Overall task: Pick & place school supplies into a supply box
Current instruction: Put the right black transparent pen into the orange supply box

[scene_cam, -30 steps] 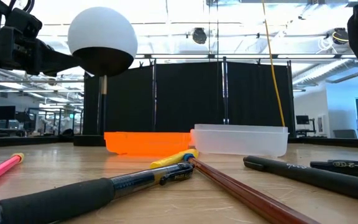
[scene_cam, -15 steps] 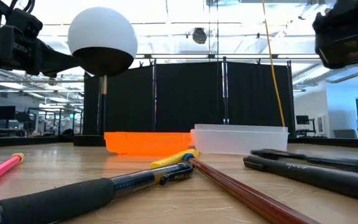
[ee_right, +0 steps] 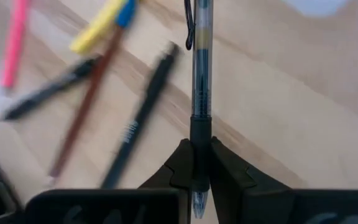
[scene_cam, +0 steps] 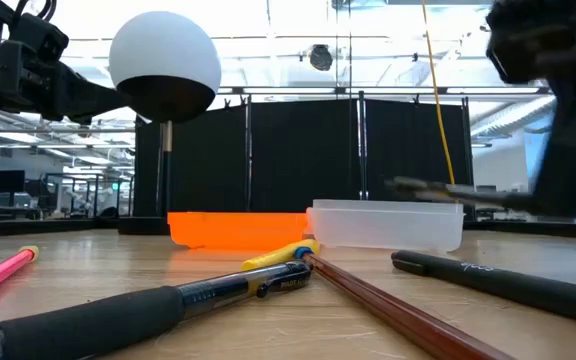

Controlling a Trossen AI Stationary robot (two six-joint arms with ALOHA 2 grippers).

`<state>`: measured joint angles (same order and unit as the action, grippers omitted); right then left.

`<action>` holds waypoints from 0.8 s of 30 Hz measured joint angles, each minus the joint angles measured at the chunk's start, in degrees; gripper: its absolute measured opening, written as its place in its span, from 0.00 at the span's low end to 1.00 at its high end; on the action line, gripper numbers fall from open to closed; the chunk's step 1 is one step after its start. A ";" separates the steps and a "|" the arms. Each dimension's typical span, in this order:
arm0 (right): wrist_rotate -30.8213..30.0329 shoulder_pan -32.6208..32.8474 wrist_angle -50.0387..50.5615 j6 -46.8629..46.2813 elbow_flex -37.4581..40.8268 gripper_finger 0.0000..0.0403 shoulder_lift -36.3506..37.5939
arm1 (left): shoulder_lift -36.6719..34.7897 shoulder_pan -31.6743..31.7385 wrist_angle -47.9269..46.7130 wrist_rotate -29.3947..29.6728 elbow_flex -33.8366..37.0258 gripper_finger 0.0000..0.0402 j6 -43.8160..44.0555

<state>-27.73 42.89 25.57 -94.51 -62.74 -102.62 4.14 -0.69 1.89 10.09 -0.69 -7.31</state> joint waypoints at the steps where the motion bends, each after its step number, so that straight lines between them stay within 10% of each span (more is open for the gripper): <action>1: -0.52 -0.28 -0.75 0.59 -0.02 0.06 0.48 | -0.02 0.00 0.02 0.00 0.00 0.09 0.02; 12: -15.00 -9.22 -5.55 11.33 -0.24 0.06 11.00 | -0.02 0.00 0.04 -0.07 0.02 0.09 -0.04; 24: 3.94 -27.67 -2.15 9.12 -0.22 0.06 10.51 | -0.02 0.00 0.09 -0.08 0.04 0.09 -1.46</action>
<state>-23.79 15.22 23.42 -85.39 -62.96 -92.12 4.12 -0.69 1.98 10.01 -0.64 -8.77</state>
